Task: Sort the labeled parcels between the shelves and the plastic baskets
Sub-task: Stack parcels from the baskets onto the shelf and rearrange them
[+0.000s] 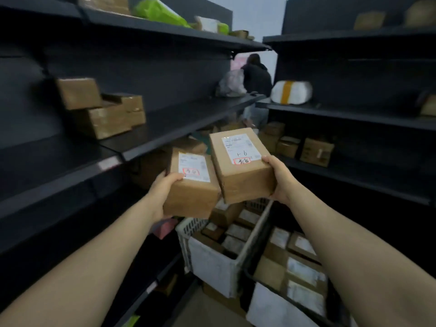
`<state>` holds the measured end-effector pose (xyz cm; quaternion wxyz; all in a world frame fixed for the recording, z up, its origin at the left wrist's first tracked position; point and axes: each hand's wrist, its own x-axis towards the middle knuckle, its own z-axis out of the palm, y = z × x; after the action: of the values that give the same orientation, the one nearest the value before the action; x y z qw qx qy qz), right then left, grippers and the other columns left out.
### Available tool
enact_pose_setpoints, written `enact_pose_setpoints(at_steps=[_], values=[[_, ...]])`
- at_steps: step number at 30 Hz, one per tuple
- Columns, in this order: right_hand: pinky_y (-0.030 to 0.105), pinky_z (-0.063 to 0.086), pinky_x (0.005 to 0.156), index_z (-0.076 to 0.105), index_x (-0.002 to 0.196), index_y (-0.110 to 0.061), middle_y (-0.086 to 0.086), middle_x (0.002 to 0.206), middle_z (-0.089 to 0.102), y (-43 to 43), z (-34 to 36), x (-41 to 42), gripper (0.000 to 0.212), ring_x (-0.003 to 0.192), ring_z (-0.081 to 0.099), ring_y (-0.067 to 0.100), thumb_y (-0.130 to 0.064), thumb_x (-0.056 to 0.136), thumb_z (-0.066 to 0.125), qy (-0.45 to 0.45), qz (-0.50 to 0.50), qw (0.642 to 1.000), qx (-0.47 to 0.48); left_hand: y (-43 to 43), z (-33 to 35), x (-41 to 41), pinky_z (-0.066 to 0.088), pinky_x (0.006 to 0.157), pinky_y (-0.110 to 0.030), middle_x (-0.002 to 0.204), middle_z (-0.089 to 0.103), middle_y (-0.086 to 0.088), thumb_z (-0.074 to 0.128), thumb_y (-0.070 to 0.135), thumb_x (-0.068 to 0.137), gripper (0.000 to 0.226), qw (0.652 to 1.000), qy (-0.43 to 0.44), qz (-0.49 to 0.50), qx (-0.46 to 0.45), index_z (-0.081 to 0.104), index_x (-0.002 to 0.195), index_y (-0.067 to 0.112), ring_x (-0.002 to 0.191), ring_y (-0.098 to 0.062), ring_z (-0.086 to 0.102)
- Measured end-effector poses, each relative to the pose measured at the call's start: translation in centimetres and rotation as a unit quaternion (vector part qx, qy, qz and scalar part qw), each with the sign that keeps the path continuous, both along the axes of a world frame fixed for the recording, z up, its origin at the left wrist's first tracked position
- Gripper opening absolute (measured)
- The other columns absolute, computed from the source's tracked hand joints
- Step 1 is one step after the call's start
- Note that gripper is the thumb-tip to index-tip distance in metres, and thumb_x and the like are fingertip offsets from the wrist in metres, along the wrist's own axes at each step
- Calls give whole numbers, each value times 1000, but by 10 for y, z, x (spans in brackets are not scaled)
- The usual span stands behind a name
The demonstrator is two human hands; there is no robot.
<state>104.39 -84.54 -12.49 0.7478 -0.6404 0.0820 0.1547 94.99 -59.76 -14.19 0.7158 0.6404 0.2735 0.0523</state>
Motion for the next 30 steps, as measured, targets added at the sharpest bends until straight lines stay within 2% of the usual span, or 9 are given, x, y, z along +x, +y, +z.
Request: enact_pose_setpoints(at_steps=[5,9,12,15,18,21,24,27,30], values=[[28,44,60,59,94,-27,1,89,61,-129,-47,54,14,75,58,19,-40,89,58,35,-95,993,-67,-116,-74,91,45,91,-45,109,56,-11,62,46,82,46,989,128,-68,-8,48,124,32,98,-31,54],[29,47,63,61,87,-26,5,91,62,-210,-98,82,12,77,59,21,-37,90,58,60,-134,984,-103,-201,-124,135,49,75,-41,98,56,-7,62,34,87,49,981,144,-132,-7,43,132,31,87,-28,55],[42,53,87,63,106,-28,7,111,63,-251,-144,97,35,96,62,26,-46,76,64,75,-157,977,-123,-244,-160,162,50,73,-38,101,56,-7,61,25,89,53,974,156,-166,1,42,138,28,83,-26,56],[44,51,91,52,132,-30,3,121,60,-285,-185,107,68,105,60,26,-51,69,66,103,-189,968,-131,-273,-201,183,48,66,-33,108,55,-6,62,24,88,60,959,179,-218,10,37,142,33,81,-22,56],[40,50,87,52,133,-32,2,124,58,-308,-215,111,64,107,58,23,-51,74,66,116,-214,960,-141,-296,-249,203,49,86,-41,121,55,-8,67,24,84,72,936,204,-284,31,31,145,36,93,-26,57],[44,47,95,49,137,-31,2,127,54,-328,-245,117,55,109,54,22,-45,85,63,124,-243,950,-154,-319,-294,209,51,81,-37,123,51,-7,75,19,77,92,906,244,-343,36,19,148,38,93,-24,55],[42,49,92,49,136,-32,1,127,55,-336,-269,119,55,107,55,21,-45,85,63,137,-259,945,-144,-333,-334,202,52,79,-39,144,32,-10,83,16,68,113,865,312,-392,16,8,149,38,97,-24,53],[37,49,83,49,136,-33,0,125,55,-337,-290,122,52,103,54,17,-43,87,62,142,-260,945,-142,-332,-362,203,56,76,-41,123,57,-8,83,14,67,82,844,334,-419,-39,38,128,45,97,-29,62],[32,44,70,49,135,-35,-2,124,53,-334,-306,122,49,99,51,13,-42,88,60,149,-262,943,-142,-316,-370,220,53,85,-41,104,70,-6,81,15,65,64,839,319,-440,-18,56,119,39,97,-29,66]])
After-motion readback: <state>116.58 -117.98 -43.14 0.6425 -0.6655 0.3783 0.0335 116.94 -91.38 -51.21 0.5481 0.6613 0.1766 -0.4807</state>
